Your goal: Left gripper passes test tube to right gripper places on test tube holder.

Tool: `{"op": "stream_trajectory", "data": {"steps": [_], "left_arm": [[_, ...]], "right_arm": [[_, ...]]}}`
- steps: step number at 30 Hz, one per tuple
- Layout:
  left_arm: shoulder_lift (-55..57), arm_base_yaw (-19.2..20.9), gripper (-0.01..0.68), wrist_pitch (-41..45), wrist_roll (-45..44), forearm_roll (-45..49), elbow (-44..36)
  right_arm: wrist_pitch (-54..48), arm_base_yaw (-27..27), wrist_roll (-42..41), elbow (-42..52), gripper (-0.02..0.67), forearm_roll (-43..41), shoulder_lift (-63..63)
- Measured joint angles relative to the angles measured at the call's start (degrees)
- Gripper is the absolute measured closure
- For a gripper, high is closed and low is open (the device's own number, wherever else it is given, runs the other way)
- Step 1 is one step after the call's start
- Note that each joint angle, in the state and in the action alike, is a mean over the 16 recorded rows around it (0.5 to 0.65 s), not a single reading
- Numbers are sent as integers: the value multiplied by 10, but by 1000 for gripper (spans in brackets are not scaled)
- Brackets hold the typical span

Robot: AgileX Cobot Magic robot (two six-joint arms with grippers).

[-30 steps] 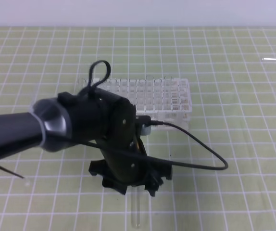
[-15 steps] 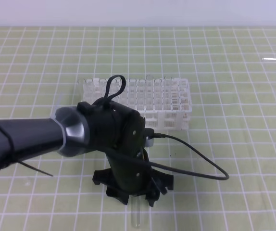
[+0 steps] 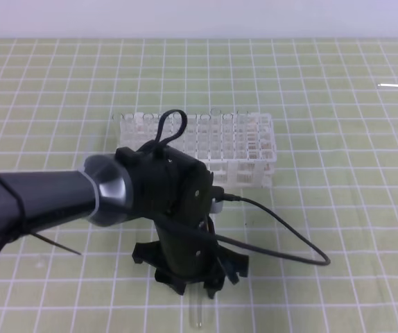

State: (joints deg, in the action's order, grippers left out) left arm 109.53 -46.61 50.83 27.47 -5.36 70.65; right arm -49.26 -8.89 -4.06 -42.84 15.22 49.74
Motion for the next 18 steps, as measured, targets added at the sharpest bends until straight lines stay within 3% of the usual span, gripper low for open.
{"op": "stream_trajectory", "data": {"steps": [18], "left_arm": [[4,-23,566,33,-6,71,1]], "right_arm": [[4,-38,0,0,671,-19,0]]}}
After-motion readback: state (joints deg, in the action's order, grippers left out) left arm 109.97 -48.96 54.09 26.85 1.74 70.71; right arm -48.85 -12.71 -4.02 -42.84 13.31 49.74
